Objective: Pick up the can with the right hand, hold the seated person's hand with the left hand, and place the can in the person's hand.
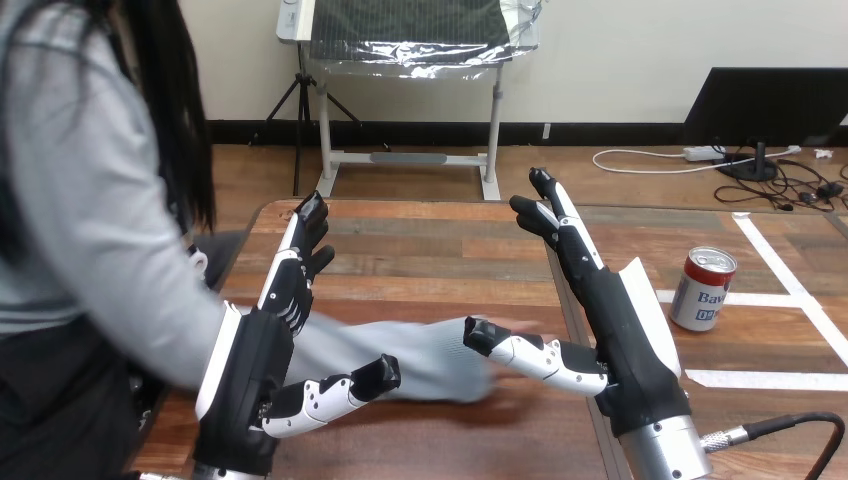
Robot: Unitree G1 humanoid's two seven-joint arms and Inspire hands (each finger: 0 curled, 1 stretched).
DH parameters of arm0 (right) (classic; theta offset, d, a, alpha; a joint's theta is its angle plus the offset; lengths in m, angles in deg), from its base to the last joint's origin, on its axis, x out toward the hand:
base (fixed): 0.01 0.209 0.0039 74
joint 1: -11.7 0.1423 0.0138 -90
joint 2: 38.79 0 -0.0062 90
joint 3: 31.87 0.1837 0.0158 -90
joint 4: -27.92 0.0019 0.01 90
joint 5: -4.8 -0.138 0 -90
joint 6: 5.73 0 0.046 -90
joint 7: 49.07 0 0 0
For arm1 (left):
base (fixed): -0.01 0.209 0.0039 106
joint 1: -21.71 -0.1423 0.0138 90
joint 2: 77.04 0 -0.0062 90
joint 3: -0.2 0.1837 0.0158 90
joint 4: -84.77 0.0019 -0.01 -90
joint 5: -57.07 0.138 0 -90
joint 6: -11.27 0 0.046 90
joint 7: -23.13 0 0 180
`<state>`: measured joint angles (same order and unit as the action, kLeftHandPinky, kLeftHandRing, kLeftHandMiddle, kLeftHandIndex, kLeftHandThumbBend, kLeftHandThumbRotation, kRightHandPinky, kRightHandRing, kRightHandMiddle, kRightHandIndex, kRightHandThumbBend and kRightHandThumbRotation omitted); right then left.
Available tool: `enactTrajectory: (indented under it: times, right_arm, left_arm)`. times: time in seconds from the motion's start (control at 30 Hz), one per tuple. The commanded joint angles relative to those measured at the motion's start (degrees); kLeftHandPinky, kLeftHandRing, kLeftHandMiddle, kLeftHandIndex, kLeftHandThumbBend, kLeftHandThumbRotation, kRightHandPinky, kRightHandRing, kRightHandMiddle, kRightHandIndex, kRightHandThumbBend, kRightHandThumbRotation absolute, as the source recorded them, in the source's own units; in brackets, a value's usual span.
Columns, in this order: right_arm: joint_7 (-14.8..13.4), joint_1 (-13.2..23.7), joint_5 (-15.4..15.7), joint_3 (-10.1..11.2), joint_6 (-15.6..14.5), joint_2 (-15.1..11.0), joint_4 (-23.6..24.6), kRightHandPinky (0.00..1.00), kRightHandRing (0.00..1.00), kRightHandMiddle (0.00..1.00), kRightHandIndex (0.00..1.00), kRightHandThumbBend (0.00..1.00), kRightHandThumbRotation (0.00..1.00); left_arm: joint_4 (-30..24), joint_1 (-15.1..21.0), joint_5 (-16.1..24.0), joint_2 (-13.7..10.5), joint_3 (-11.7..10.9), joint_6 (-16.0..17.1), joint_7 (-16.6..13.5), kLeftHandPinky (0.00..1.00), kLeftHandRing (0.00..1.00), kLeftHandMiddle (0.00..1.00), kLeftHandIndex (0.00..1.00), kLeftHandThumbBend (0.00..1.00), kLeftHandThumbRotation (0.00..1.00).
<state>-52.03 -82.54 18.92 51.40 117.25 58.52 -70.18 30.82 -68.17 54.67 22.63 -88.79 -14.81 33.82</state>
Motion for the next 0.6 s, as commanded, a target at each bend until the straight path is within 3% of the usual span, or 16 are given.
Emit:
enactTrajectory:
  times: [0.0,0.57]
  right_arm:
    - [-0.31,3.6,-0.54,0.4,1.42,0.61,-0.61,0.98,0.91,0.92,0.99,1.0,0.59]
    - [-0.13,3.59,-0.89,0.45,1.51,0.64,-0.7,0.95,0.91,0.93,0.99,1.0,0.59]
  left_arm:
    - [-0.19,3.71,-0.08,0.21,-0.59,0.37,-0.18,0.94,0.98,1.0,0.98,1.0,0.52]
    - [0.52,4.01,-1.08,0.15,-0.41,0.76,0.56,0.94,0.99,1.0,0.99,1.0,0.51]
